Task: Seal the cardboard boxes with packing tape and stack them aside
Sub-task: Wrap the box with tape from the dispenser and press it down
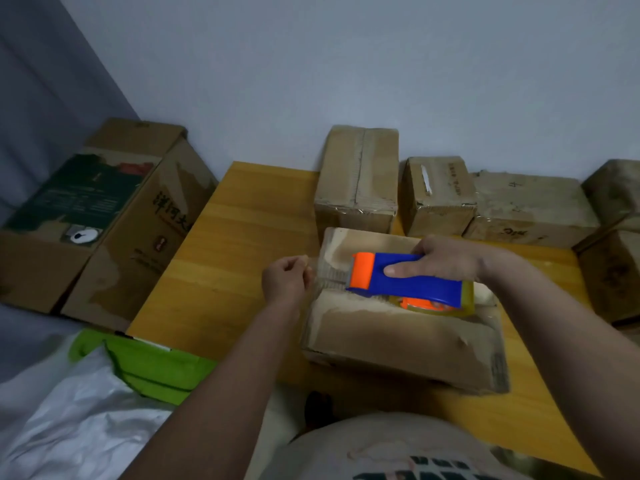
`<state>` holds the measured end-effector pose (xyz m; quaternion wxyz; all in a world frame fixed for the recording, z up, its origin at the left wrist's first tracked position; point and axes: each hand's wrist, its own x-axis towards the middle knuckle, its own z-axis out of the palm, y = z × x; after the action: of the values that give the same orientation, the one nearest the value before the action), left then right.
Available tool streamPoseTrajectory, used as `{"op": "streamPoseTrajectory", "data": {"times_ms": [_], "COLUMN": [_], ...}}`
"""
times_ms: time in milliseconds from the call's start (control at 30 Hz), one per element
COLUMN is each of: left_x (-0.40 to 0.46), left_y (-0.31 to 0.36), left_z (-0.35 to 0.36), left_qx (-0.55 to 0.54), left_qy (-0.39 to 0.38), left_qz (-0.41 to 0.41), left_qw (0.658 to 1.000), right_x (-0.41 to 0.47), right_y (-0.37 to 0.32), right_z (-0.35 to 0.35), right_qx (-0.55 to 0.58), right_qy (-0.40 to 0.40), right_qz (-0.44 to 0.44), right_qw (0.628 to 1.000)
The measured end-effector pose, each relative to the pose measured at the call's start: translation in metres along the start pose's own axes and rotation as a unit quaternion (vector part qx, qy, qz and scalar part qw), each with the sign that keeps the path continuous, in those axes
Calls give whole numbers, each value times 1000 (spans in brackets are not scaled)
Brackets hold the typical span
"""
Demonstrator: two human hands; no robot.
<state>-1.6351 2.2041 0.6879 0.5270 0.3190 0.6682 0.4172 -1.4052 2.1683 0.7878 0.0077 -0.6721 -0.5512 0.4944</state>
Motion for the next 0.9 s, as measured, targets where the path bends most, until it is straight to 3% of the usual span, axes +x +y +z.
{"op": "streamPoseTrajectory", "data": {"times_ms": [333,567,700,833,900], "left_x": [36,34,38,31,29], "left_y": [-32,-41,-45,-52,-51], "left_z": [1,9,3,1,-1], "left_qx": [76,278,227,103,64], "left_qy": [20,-6,0,-93,-133], "left_qz": [-26,21,-120,-296,-326], "left_qw": [997,960,966,945,934], "right_x": [37,52,55,53,52], "right_y": [-28,-22,-22,-23,-24], "right_z": [13,20,19,19,19], "right_qx": [-65,-82,-91,-89,-93], "right_qy": [-10,-8,-10,-8,-13], "right_qz": [50,56,62,65,65], "right_qw": [997,995,994,994,993]}}
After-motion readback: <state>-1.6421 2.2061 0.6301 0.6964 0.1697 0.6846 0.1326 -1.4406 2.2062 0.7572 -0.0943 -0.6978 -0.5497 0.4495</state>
